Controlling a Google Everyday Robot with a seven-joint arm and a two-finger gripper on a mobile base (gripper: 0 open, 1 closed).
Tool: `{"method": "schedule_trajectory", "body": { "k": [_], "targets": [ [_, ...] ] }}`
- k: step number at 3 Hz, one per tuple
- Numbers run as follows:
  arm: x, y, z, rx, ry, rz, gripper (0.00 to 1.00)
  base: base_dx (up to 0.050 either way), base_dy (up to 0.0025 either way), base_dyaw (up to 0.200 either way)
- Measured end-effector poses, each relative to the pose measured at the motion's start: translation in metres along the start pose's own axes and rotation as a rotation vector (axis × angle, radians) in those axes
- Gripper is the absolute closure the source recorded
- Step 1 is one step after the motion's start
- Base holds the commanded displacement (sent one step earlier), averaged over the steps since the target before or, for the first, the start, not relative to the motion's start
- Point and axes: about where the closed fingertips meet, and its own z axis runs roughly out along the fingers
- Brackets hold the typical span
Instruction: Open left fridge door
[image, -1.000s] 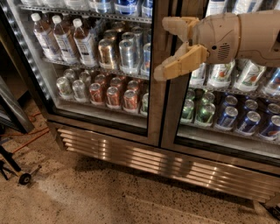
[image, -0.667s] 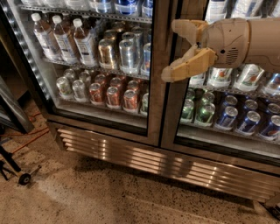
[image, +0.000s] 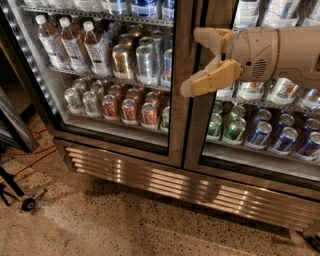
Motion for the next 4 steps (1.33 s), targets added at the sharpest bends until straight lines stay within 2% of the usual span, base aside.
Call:
{"method": "schedule_trajectory", "body": {
  "k": [1, 2, 3, 4],
  "targets": [
    [-0.001, -0.001, 0.002, 0.028, 0.002, 0.007, 0.0, 0.0, 0.0, 0.0],
    [-0.001, -0.001, 0.002, 0.028, 0.002, 0.007, 0.0, 0.0, 0.0, 0.0],
    [-0.016, -0.023, 0.015, 0.062, 0.042, -0.001, 0.0, 0.0, 0.0, 0.0],
    [-0.016, -0.023, 0.015, 0.062, 0.042, -0.001, 0.0, 0.0, 0.0, 0.0]
  ]
}}
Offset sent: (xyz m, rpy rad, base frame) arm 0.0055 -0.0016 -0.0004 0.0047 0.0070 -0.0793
